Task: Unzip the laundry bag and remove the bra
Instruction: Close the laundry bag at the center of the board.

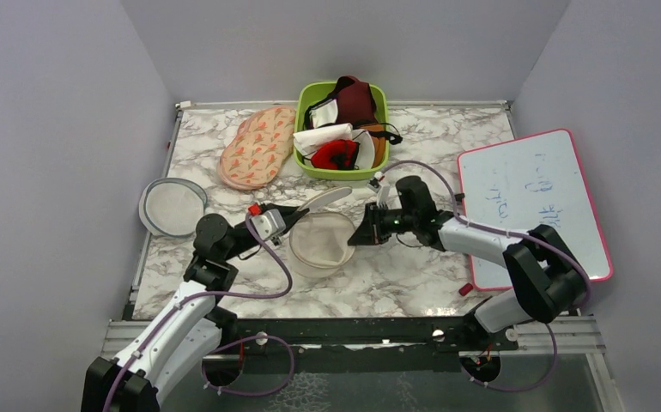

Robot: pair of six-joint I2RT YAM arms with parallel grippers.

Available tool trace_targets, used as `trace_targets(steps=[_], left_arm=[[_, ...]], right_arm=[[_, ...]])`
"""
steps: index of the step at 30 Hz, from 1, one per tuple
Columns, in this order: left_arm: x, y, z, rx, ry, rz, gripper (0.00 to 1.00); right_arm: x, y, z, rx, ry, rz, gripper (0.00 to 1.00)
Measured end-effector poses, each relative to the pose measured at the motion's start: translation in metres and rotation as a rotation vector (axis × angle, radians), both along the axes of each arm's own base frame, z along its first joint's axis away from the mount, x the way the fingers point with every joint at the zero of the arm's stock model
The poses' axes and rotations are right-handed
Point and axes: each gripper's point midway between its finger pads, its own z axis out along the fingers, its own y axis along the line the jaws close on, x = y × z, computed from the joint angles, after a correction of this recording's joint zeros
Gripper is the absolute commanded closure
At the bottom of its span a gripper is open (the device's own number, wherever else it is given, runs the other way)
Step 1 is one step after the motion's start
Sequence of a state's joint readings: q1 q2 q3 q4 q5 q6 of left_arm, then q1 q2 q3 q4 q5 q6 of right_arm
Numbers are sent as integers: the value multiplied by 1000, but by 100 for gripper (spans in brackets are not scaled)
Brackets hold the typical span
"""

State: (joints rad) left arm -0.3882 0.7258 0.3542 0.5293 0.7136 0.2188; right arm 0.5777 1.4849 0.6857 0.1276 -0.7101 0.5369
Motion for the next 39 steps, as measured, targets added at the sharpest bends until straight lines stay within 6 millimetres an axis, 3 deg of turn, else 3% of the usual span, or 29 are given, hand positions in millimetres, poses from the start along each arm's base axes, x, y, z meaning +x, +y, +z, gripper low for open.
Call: trace_targets(steps=[3,7,9,14,18,20,23,26,30,36,39], left_arm=[[-1,-4,-3,32,-38,-19,100],[-4,-10,-10,76,-90,-51,100],[-6,-12,-13,91,-109,-64,100],[-6,-21,-33,168,-126,-103,100],[-11,-32,-52,268,-151,-147,100],[-10,-37,-56,326,-186,-150,100],[-9,-39,-61,388,-236,-136,100],[-9,-40,-66,440,-276,-122,100],[-8,-40,-70,484,-312,-111,100],[-12,-43,-83,524,-307,-135,100],[-18,-44,-91,547,-298,-152,91]], right_arm=[[21,-6,10,-39,-60,-19,99],[60,-29,26,-72,-120,-68,100],[69,-39,28,-64,-111,-70,98],[60,-41,18,-22,-26,-2,91],[50,-36,23,14,2,47,85],[49,-35,27,27,3,64,76],[51,-35,32,17,-8,61,51],[51,-44,36,-40,-33,16,35],[56,-63,61,-118,-147,-93,25],[68,-101,114,-219,-363,-300,23],[69,-114,133,-239,-441,-367,23]])
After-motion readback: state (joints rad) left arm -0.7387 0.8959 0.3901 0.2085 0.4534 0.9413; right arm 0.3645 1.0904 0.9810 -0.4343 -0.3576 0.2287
